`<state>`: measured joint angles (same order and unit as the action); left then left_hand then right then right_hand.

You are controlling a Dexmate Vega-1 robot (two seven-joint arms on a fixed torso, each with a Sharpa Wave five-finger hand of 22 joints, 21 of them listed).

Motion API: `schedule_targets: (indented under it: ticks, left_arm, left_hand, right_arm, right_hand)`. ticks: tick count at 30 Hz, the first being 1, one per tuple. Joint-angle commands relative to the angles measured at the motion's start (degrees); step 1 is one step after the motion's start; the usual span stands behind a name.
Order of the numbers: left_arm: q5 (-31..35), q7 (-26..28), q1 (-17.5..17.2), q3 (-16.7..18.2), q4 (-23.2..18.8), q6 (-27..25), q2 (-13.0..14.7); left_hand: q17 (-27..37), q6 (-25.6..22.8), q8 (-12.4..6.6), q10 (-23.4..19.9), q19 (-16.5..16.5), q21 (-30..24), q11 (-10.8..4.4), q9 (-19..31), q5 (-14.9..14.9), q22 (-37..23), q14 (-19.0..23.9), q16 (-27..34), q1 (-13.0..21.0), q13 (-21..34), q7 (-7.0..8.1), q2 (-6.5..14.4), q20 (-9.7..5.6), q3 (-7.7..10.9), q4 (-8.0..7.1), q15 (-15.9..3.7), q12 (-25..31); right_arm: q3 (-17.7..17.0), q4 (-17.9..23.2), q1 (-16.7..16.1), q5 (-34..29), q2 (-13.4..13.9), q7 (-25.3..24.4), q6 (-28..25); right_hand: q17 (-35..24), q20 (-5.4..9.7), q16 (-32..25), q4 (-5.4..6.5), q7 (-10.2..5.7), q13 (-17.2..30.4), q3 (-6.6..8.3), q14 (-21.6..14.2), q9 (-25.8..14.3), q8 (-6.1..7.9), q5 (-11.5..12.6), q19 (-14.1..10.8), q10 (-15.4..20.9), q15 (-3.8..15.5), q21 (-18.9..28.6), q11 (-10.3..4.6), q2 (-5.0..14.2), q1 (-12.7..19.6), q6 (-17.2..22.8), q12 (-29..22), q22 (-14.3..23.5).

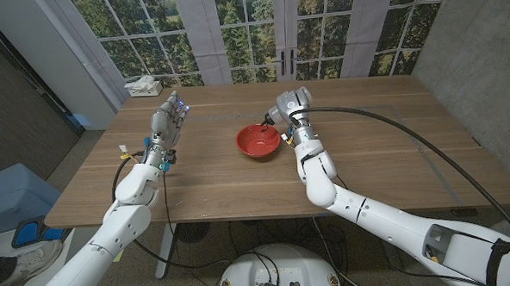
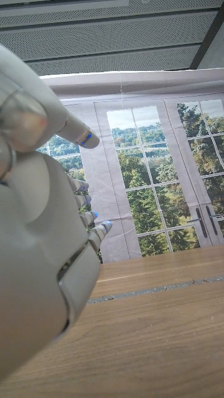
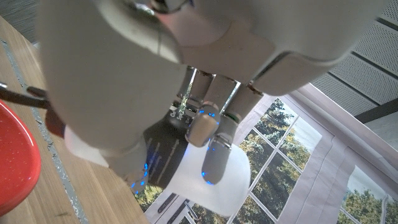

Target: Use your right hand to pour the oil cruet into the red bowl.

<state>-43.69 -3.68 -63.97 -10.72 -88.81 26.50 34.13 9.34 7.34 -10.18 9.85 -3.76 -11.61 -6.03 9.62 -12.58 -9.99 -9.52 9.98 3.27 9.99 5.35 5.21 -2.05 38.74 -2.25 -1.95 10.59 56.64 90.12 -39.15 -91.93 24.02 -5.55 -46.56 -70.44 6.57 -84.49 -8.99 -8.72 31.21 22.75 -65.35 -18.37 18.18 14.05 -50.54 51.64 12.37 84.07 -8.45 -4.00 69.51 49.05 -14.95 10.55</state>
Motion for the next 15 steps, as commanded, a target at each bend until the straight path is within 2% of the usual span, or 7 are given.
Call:
schedule_targets:
  ticks: [1, 3, 5, 7, 12, 15]
  left_arm:
    - [-0.1, 0.2, -0.5, 0.2, -0.5, 0.0, 0.3]
    - [0.0, 0.2, -0.5, 0.2, -0.6, 0.0, 0.3]
    - [-0.1, 0.1, -0.6, 0.2, -0.6, 0.0, 0.3]
    - [-0.1, 0.1, -0.6, 0.2, -0.7, 0.0, 0.4]
    - [0.1, 0.3, -0.6, 0.2, -1.0, -0.1, 0.5]
    - [0.2, 0.3, -0.6, 0.2, -1.1, -0.1, 0.5]
  left_hand:
    - [0.2, -0.2, -0.32, 3.2, -0.1, 0.2, 0.07, 0.2, 0.2, -0.1, -4.3, 0.0, 0.3, 0.1, 0.16, 3.9, -1.86, -0.04, 0.44, -5.22, 0.2]
    - [0.2, -0.2, -0.32, 3.3, -0.1, 0.2, 0.06, 0.2, 0.2, -0.1, -4.3, 0.1, 0.3, 0.1, 0.22, 3.9, -1.90, -0.06, 0.48, -5.24, 0.2]
    - [0.2, -0.2, -0.32, 3.3, -0.1, 0.2, 0.05, 0.2, 0.2, -0.1, -4.3, 0.1, 0.3, 0.1, 0.22, 3.9, -1.86, -0.07, 0.51, -5.23, 0.2]
    - [0.2, -0.2, -0.32, 3.3, -0.1, 0.2, 0.05, 0.2, 0.2, -0.1, -4.3, 0.1, 0.3, 0.1, 0.26, 3.9, -1.88, -0.10, 0.54, -5.20, 0.2]
    - [0.2, -0.2, -0.30, 3.3, -0.1, 0.2, 0.04, 0.2, 0.2, -0.1, -4.3, 0.1, 0.3, 0.1, 0.27, 3.9, -1.87, -0.16, 0.61, -5.19, 0.2]
    - [0.2, -0.2, -0.29, 3.3, -0.1, 0.2, 0.02, 0.2, 0.2, -0.1, -4.3, 0.1, 0.3, 0.1, 0.27, 3.9, -1.87, -0.17, 0.63, -5.19, 0.2]
  right_arm:
    - [0.5, -0.8, 0.3, 0.0, 0.1, -2.2, -1.0]
    - [0.6, -0.8, 0.3, 0.0, 0.0, -2.0, -1.2]
    - [0.6, -0.7, 0.4, -0.2, 0.1, -2.0, -1.3]
    - [0.5, -0.6, 0.3, 0.3, 0.2, -2.8, -1.3]
    - [0.5, -0.4, 0.2, 0.2, 0.2, -2.8, -1.6]
    - [0.5, -0.5, 0.2, -0.1, 0.2, -2.8, -2.0]
  right_hand:
    - [0.0, 6.01, 0.8, -0.36, -0.97, 9.4, 0.90, 1.6, 1.2, -3.00, 0.7, 0.9, -3.9, 0.00, 1.0, -2.49, 6.93, 6.0, -5.1, 4.2, 0.3]
    - [0.1, 6.02, 0.9, -0.41, -1.37, 8.9, 1.06, 1.8, 1.4, -3.71, 0.7, 1.0, -4.9, 0.00, 1.2, -2.70, 6.84, 6.0, -6.1, 4.5, 0.3]
    - [0.1, 6.05, 1.0, -0.45, -1.45, 8.7, 1.17, 1.8, 1.4, -3.83, 0.8, 1.1, -5.3, 0.01, 1.3, -2.72, 6.92, 6.1, -6.2, 4.6, 0.3]
    - [0.1, 6.01, 1.2, -0.55, -2.19, 7.4, 1.61, 1.7, 2.0, -5.57, 0.8, 1.2, -7.3, 0.00, 1.7, -2.75, 6.84, 6.5, -9.2, 4.6, 0.3]
    - [0.2, 5.98, 1.3, -0.40, -2.08, 6.8, 1.63, 1.7, 2.3, -5.70, 0.7, 1.3, -7.3, -0.01, 2.0, -2.88, 6.73, 6.2, -9.2, 4.5, 0.3]
    - [0.2, 5.97, 1.4, -0.16, -1.97, 6.0, 1.41, 1.5, 2.6, -5.82, 0.4, 1.3, -8.7, -0.02, 2.3, -2.52, 6.45, 5.6, -9.1, 4.8, 0.3]
